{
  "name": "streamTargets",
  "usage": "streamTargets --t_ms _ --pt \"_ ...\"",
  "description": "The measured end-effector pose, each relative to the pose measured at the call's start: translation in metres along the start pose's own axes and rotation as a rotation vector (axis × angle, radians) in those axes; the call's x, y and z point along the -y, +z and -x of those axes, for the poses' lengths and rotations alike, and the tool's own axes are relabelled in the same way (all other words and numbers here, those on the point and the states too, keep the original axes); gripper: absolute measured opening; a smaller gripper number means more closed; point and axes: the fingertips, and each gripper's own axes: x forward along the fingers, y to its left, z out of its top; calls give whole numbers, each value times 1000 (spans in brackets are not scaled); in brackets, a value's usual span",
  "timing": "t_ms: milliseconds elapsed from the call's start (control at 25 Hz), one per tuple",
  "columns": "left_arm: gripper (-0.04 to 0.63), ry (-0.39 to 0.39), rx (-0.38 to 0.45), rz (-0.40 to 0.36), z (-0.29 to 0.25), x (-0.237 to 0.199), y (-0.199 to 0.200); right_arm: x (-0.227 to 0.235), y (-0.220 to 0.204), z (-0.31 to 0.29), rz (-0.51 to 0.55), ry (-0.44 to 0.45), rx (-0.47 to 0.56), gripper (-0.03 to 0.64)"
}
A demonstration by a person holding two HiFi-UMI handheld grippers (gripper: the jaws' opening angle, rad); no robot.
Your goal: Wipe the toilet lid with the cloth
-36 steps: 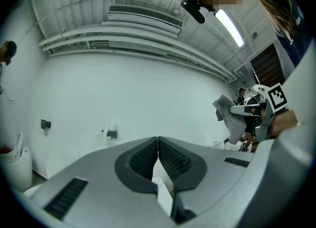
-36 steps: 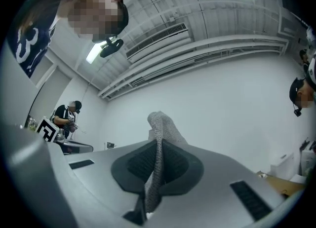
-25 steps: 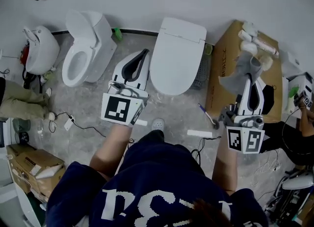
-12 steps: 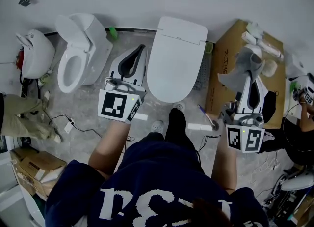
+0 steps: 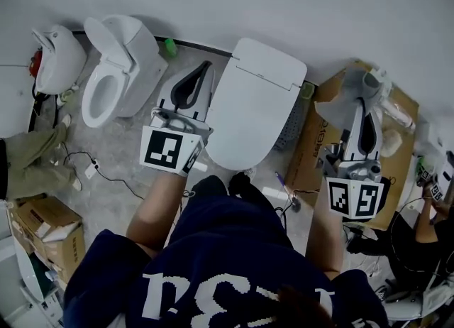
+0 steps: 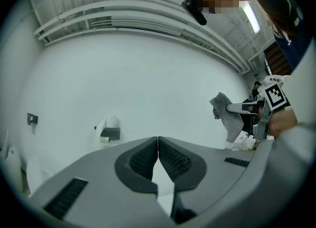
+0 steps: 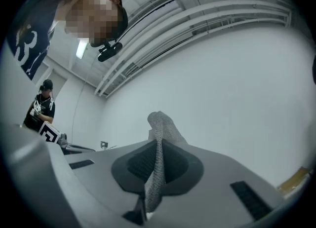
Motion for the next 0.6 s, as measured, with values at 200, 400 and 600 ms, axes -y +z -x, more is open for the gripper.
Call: streamTargets --t_ms 200,400,600 --pt "21 26 -12 4 -37 -12 -21 24 -29 -39 -28 19 -16 25" --pt "21 -1 -63 24 -75 -31 -54 34 -65 -72 -51 2 -72 25" --pt "21 -60 -65 46 -119 -64 -82 34 -97 -108 -36 -72 -101 25"
